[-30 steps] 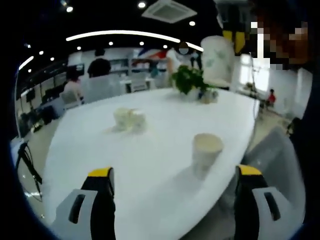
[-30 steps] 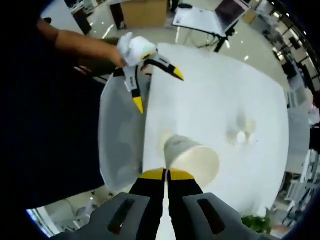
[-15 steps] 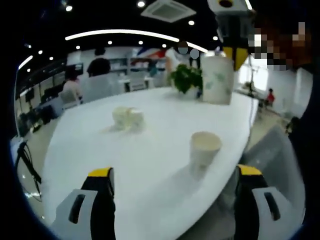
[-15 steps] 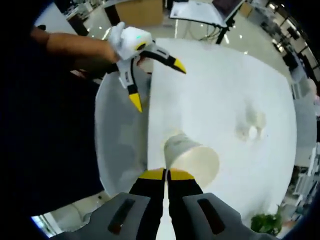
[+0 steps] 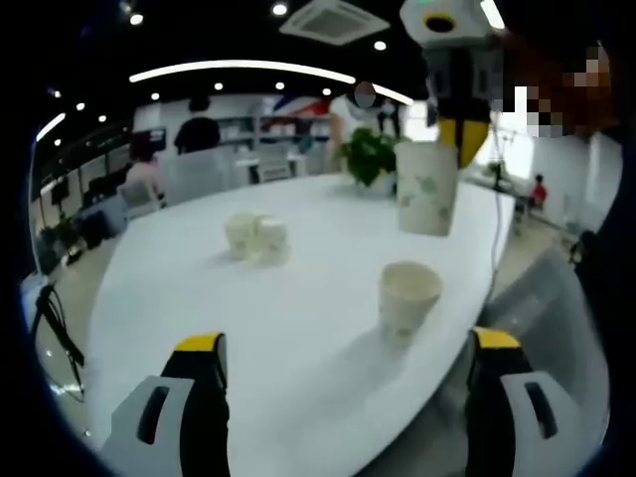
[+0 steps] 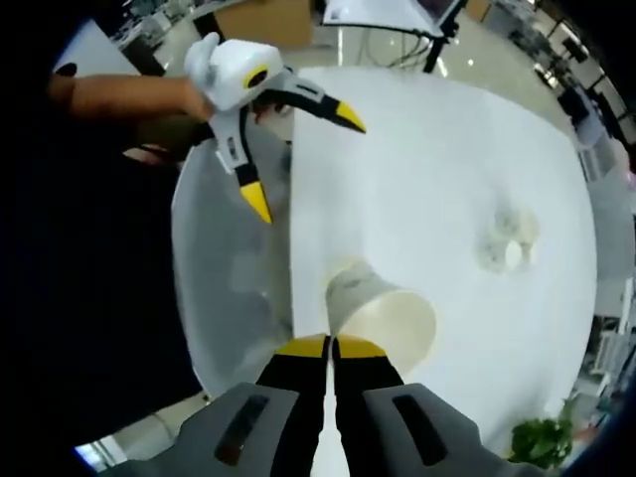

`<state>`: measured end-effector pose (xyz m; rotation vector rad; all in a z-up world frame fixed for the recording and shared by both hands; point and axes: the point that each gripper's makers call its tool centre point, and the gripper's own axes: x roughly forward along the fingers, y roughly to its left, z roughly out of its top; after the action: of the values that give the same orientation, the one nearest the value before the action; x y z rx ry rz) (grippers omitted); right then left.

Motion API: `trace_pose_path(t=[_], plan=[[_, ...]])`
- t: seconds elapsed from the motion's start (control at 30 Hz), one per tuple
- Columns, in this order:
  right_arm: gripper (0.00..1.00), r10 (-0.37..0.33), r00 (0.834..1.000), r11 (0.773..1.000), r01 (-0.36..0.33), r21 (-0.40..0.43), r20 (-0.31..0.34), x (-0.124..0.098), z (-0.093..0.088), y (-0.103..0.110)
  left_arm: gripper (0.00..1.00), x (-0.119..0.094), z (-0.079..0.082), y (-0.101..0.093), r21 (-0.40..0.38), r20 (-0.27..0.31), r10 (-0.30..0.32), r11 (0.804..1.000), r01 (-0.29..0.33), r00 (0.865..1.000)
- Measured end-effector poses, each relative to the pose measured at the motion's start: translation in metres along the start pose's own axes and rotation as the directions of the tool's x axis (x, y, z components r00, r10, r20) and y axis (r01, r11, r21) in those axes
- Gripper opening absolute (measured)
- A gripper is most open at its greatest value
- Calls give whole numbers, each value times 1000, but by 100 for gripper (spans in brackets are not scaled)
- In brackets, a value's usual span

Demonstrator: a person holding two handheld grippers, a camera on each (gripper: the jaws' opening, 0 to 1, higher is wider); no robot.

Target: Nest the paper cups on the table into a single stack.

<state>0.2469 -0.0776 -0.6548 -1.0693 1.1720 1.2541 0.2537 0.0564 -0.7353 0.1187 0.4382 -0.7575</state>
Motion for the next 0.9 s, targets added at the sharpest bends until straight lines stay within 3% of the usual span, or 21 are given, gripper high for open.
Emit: trace_pose_path(t=[0.2,0.9], plan=[[0,-1,1000,1000,1,-14,-5,14,0,-4,99,-1,5,-2,-3,20,-11,1000,11,1000],[0,-2,999,994,-2,-105,-43,58,-7,-6,99,0,2,0,-2,9,-8,1000,8,1000]])
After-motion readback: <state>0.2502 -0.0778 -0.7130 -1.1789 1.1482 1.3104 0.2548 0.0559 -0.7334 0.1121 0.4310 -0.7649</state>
